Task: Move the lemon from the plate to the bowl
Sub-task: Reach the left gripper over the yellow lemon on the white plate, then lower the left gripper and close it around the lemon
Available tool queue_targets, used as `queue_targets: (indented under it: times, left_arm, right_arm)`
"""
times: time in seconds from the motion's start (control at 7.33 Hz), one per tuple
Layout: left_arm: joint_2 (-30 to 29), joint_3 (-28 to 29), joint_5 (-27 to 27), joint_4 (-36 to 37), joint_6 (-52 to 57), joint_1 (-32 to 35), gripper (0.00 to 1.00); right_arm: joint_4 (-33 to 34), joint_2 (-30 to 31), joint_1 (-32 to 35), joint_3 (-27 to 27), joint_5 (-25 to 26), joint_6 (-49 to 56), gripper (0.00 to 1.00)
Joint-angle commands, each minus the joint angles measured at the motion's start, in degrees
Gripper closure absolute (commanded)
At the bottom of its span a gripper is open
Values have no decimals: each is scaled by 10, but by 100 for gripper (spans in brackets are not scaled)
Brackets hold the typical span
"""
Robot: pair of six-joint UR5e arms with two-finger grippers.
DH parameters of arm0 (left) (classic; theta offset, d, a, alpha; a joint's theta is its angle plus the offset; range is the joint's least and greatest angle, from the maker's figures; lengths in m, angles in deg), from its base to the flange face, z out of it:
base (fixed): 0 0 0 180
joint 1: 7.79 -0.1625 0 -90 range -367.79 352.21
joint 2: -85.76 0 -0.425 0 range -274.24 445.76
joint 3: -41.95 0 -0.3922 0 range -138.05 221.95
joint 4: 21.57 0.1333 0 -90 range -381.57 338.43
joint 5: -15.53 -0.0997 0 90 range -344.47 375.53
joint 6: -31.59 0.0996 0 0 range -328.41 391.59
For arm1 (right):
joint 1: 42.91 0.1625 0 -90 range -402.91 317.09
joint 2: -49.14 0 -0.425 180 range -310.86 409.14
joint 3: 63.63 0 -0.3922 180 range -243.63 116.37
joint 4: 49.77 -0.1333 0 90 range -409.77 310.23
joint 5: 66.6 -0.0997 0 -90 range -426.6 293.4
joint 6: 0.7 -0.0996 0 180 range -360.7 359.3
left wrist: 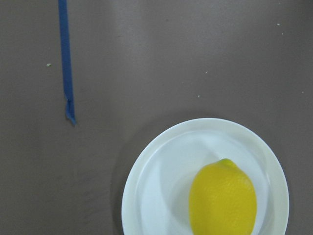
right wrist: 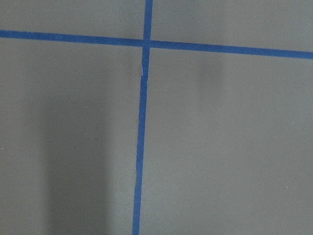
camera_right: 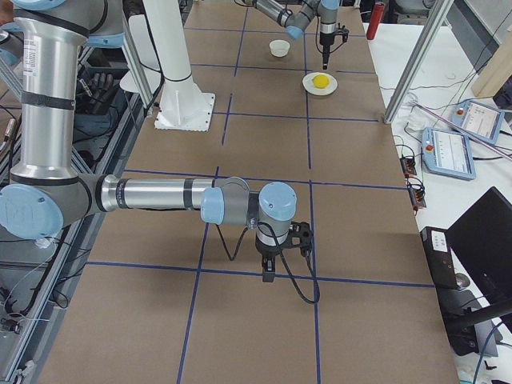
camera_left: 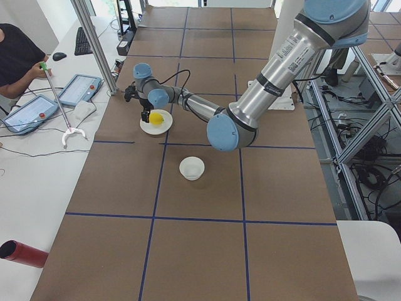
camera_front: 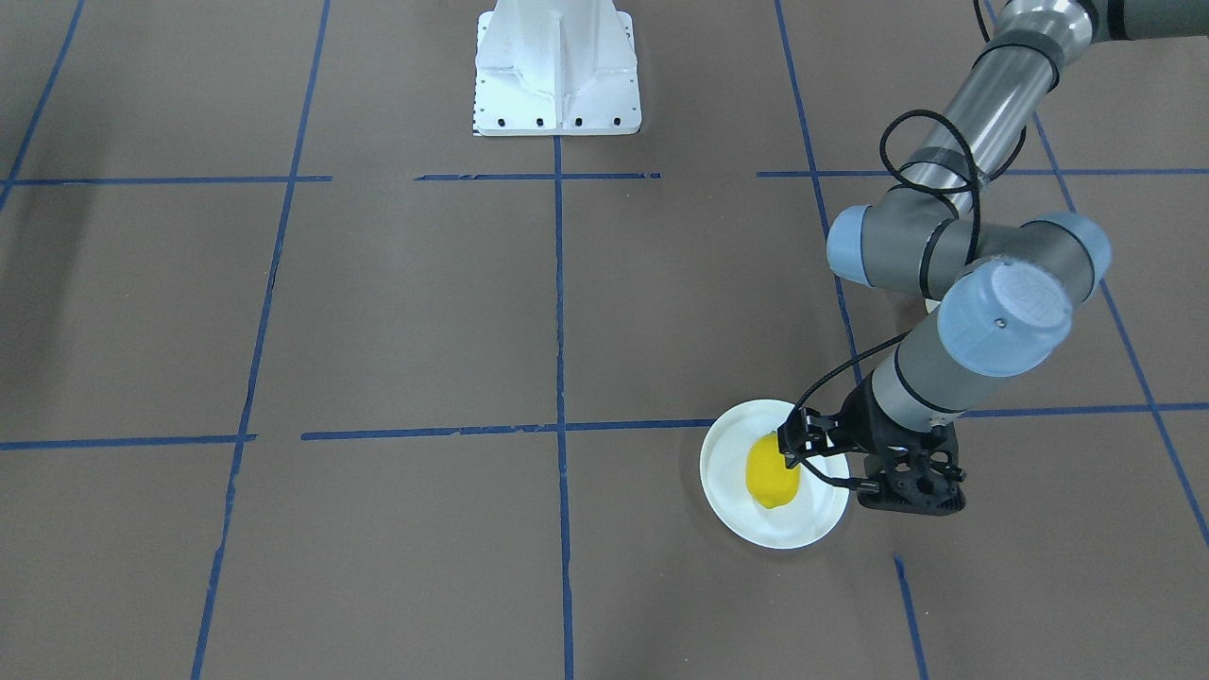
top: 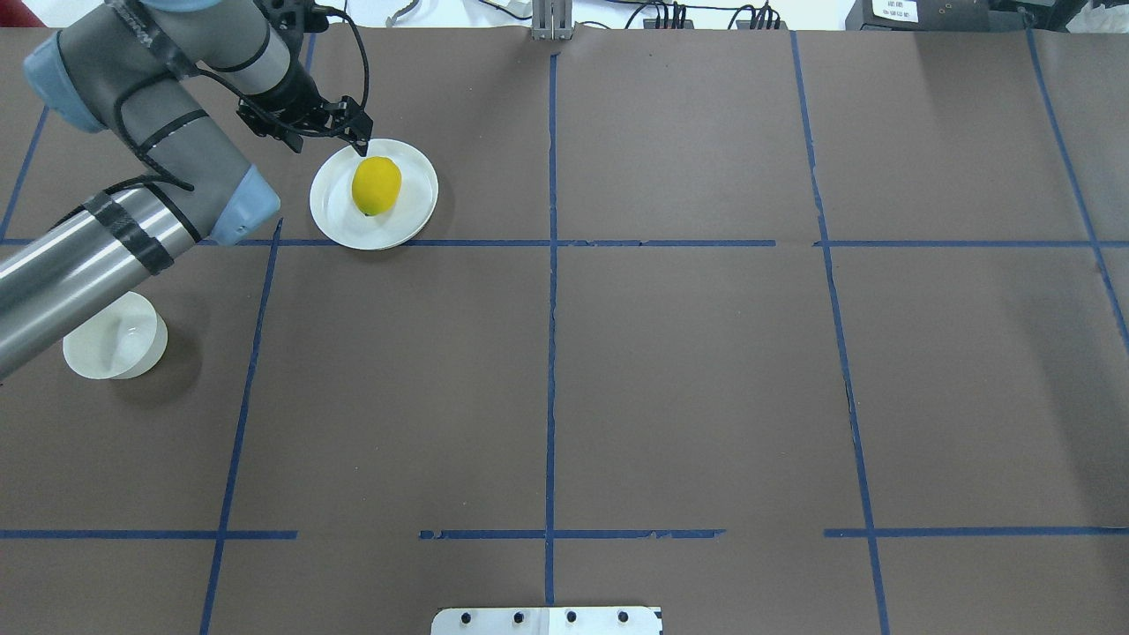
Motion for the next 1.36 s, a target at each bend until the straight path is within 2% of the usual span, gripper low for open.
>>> queue_targets:
  times: [0.0,0.41,1.23]
  left_arm:
    - [-9,8,-24,-2,0,-31,1]
    - [-24,50,-46,-22,5,-36,2]
    - [-23,84,-48,-76,-7,-58,7]
  right_arm:
    - [0,0,0,0,0,0,0]
    - [0,0,0,0,0,0,0]
    - [0,0,0,0,0,0,0]
